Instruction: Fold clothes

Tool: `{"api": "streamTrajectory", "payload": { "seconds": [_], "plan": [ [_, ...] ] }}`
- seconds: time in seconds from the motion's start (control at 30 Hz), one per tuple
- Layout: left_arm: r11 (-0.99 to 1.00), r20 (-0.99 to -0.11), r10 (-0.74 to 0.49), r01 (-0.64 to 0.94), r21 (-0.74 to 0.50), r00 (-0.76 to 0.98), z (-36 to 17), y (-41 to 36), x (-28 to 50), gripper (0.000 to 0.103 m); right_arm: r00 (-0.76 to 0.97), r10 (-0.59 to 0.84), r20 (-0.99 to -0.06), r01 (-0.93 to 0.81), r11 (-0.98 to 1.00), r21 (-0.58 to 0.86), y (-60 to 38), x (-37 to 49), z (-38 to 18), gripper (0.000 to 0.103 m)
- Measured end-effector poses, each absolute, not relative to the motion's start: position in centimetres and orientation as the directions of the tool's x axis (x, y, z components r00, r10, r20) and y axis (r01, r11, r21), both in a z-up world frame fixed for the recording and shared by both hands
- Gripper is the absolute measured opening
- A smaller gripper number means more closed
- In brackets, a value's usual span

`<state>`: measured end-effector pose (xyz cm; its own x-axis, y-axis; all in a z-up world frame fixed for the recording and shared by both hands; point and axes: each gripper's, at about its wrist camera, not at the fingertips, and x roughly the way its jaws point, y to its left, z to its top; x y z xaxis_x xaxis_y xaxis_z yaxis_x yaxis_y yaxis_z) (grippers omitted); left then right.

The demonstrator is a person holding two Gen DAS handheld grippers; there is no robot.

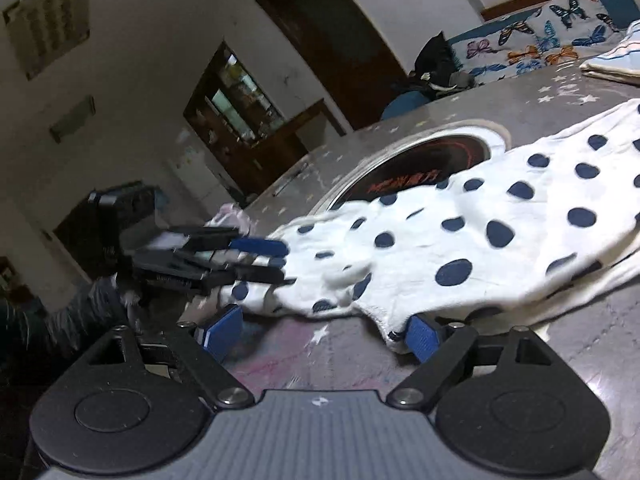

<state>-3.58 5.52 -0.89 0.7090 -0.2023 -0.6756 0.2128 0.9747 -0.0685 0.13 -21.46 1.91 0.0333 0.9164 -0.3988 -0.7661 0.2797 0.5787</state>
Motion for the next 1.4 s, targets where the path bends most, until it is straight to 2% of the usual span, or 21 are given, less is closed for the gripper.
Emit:
{"api": "streamTrajectory", "payload": {
  "seconds": [0.23, 0.37, 0.6, 0.8, 0.97, 1.13, 1.33, 1.4],
  "plan": [
    [0.98, -0.69, -0.143, 0.2, 0.003, 0.709, -1.1, 5.9, -4.1, 0.065, -0.067, 0.908, -0.413, -0.769, 0.216, 0.602, -20.4, -0.2, 1.6, 0.088],
    [0.982, -0.705, -0.105, 0.184, 0.038, 0.702, -1.5, 6.8, -4.3, 0.066, -0.139, 0.873, -0.467, -0.803, 0.176, 0.57, -21.1, -1.0, 2.3, 0.088],
    [0.968, -0.712, -0.039, 0.203, 0.148, 0.701, -1.9, 7.2, -5.0, 0.068, -0.177, 0.837, -0.518, -0.823, 0.162, 0.544, -21.0, -1.8, 2.5, 0.088],
    [0.963, -0.722, -0.013, 0.203, 0.177, 0.692, -2.1, 8.2, -5.8, 0.072, -0.201, 0.806, -0.557, -0.837, 0.154, 0.525, -20.9, -2.4, 2.6, 0.088],
    [0.97, -0.694, -0.017, 0.18, 0.163, 0.72, -0.9, 8.9, -6.6, 0.074, -0.169, 0.811, -0.561, -0.85, 0.168, 0.499, -21.5, -2.4, 3.8, 0.088],
    [0.98, -0.633, -0.046, 0.158, 0.121, 0.773, 0.8, 8.3, -6.7, 0.077, -0.096, 0.853, -0.513, -0.862, 0.186, 0.471, -20.3, -1.5, 5.1, 0.093],
    [0.986, -0.656, -0.028, 0.131, 0.108, 0.754, -0.7, 8.2, -5.7, 0.077, -0.062, 0.855, -0.515, -0.854, 0.222, 0.471, -16.5, -0.3, 3.5, 0.093],
    [0.987, -0.669, 0.013, 0.096, 0.127, 0.743, -1.4, 8.5, -5.6, 0.075, -0.068, 0.85, -0.523, -0.844, 0.23, 0.484, -15.8, -0.1, 2.6, 0.093]
  ]
}}
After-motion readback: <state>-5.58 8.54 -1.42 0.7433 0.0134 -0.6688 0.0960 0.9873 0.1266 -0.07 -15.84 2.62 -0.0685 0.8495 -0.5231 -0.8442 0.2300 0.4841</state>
